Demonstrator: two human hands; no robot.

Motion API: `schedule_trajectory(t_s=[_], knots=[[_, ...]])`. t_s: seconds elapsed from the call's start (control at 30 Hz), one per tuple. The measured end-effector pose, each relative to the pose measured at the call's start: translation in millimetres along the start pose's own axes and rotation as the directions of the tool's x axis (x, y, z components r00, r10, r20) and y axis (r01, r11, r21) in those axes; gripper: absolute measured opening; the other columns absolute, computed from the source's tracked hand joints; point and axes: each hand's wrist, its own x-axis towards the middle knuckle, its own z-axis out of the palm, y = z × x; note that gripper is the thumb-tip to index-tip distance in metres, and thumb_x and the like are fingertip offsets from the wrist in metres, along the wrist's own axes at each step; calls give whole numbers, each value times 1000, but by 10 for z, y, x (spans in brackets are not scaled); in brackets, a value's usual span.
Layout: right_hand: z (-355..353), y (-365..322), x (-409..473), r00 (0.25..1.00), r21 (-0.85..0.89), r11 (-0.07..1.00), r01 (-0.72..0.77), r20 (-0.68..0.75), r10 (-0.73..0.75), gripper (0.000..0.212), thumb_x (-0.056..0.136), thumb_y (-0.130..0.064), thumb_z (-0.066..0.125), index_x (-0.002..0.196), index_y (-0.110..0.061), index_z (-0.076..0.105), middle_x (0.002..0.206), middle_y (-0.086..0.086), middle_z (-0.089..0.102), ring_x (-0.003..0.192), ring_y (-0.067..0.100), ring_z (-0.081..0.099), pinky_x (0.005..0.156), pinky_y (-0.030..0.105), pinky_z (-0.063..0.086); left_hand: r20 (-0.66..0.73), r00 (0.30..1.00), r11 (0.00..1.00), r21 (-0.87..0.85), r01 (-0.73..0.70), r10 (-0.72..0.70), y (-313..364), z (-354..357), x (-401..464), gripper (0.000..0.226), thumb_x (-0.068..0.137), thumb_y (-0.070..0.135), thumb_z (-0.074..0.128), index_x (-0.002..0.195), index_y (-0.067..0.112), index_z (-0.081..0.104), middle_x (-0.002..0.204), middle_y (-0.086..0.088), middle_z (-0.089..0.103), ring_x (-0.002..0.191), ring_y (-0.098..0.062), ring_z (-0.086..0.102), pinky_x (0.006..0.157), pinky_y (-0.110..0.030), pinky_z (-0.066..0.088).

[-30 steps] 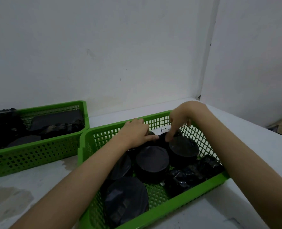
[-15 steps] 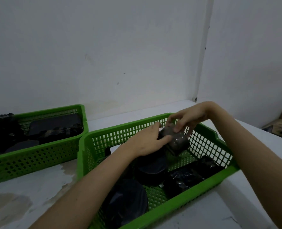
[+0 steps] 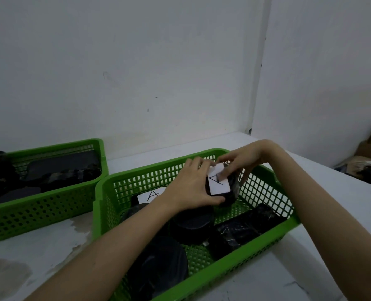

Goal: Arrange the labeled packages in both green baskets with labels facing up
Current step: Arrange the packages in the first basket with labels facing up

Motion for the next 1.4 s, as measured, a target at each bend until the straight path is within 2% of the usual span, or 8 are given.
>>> schedule_trajectory(t_s=[0.3, 0.47, 0.63, 0.77, 0.9, 1.17, 1.3, 1.4], knots=[[84, -19, 150, 985, -262, 949, -174, -61, 163, 57, 82, -3, 65, 134, -3, 42, 125, 14, 53, 106, 28, 54, 82, 31, 52, 241, 963, 991, 77, 107, -123, -21, -139, 18, 89, 68, 65, 64, 136, 16, 36, 139, -4, 40, 128, -20, 40, 107, -34, 35], [58, -88, 199, 954, -416, 908, -45, -286, -84, 31, 84, -25, 64, 110, -10, 59, 110, 5, 62, 93, 20, 55, 74, 27, 45, 497, 823, 954, 246, 172, -277, -135, -377, -44, 96, 57, 72, 65, 131, 15, 40, 131, -5, 45, 112, -22, 47, 101, -38, 43], [184, -307, 196, 912, -484, 874, 50, -335, -238, 37, 82, -42, 63, 95, -8, 60, 84, 4, 62, 83, 20, 54, 67, 27, 41, 663, 660, 909, 411, 74, -354, -41, -274, -110, 121, 60, 66, 70, 150, 14, 6, 157, -8, 16, 143, -28, 24, 117, -41, 27], [315, -369, 216, 991, -460, 883, -94, -130, 38, 52, 85, -43, 59, 114, 0, 58, 76, 4, 58, 82, 23, 57, 64, 26, 50, 630, 713, 915, 402, 38, -307, -36, -207, -97, 112, 68, 62, 66, 149, 9, 10, 155, -12, 17, 143, -28, 21, 117, -43, 26], [317, -371, 224, 959, -503, 864, 10, -239, -151, 50, 90, -46, 49, 109, -1, 61, 90, 10, 65, 87, 27, 60, 71, 32, 48, 608, 765, 975, 185, 124, -212, -88, -297, -68, 95, 73, 53, 66, 148, 30, 13, 151, -8, 30, 135, -27, 38, 112, -40, 34], [233, -465, -20, 961, 291, 929, 230, -215, -171, 75, 82, -74, 10, 105, -25, 62, 108, 12, 66, 106, 32, 62, 92, 45, 53, -57, 906, 857, -353, 374, -419, -58, -496, -15, 80, 76, 58, 60, 129, 11, 23, 131, -14, 51, 113, -30, 56, 84, -33, 45], [268, -504, -18, 958, 545, 789, 282, -119, -260, 55, 86, -66, 28, 99, -26, 63, 101, 9, 66, 93, 34, 66, 77, 44, 56, -98, 895, 829, -432, 356, -435, -10, -445, 32, 71, 75, 49, 67, 117, 12, 23, 126, -11, 50, 107, -26, 55, 77, -27, 39], [344, -477, 49, 926, 364, 856, 367, -233, -298, 27, 86, -43, 54, 108, -28, 55, 99, 4, 63, 74, 11, 66, 75, 32, 55, -97, 879, 790, -494, 364, -466, -51, -586, 13, 54, 81, 62, 48, 97, 12, 39, 97, -4, 52, 84, -19, 52, 72, -30, 40]])
